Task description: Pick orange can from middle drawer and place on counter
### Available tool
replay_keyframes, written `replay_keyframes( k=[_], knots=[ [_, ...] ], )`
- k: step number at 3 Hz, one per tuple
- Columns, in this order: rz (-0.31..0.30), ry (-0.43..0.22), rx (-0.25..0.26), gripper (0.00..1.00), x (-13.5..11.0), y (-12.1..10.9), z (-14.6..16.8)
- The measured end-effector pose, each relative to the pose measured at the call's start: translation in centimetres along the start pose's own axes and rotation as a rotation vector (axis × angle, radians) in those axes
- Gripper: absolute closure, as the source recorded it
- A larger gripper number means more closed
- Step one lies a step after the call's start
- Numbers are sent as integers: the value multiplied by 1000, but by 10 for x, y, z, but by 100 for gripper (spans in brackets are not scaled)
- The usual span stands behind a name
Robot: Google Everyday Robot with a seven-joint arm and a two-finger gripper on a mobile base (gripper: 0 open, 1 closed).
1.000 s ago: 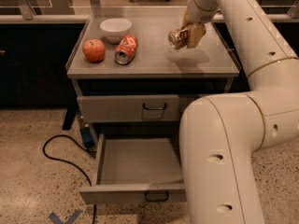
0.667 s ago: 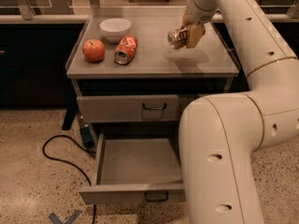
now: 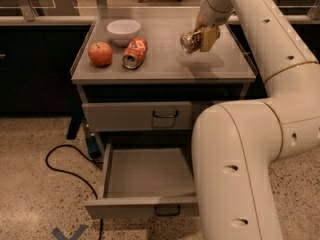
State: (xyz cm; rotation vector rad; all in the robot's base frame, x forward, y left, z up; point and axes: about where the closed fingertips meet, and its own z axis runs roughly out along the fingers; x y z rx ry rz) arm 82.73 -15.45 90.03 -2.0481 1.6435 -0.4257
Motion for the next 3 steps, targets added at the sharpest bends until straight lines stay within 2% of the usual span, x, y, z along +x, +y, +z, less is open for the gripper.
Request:
replay_keyframes(
  k=[2,3],
  knots=[
    [0,0,0,12,0,0,0],
    [0,0,0,0,0,0,0]
  ],
)
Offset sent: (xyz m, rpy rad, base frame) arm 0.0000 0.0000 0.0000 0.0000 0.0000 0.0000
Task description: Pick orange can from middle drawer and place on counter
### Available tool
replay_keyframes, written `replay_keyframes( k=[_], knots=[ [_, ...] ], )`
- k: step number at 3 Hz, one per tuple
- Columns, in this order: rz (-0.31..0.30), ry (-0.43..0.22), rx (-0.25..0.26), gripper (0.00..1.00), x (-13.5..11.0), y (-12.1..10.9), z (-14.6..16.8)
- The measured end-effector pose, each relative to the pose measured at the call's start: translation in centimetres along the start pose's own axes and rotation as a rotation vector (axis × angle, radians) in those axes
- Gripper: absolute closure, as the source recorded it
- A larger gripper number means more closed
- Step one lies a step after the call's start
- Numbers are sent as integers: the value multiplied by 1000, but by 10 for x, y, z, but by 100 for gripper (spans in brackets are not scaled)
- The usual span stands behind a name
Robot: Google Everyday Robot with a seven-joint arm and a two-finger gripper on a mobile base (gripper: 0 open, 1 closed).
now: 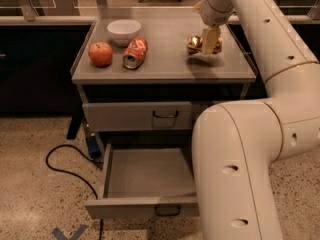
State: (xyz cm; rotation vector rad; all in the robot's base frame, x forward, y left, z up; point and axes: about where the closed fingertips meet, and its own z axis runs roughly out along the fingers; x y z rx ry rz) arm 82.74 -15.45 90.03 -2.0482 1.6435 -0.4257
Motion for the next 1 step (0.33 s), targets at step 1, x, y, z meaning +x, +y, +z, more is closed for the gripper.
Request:
replay_keyframes(
  k=[1],
  knots=[
    [0,0,0,0,0,0,0]
  ],
)
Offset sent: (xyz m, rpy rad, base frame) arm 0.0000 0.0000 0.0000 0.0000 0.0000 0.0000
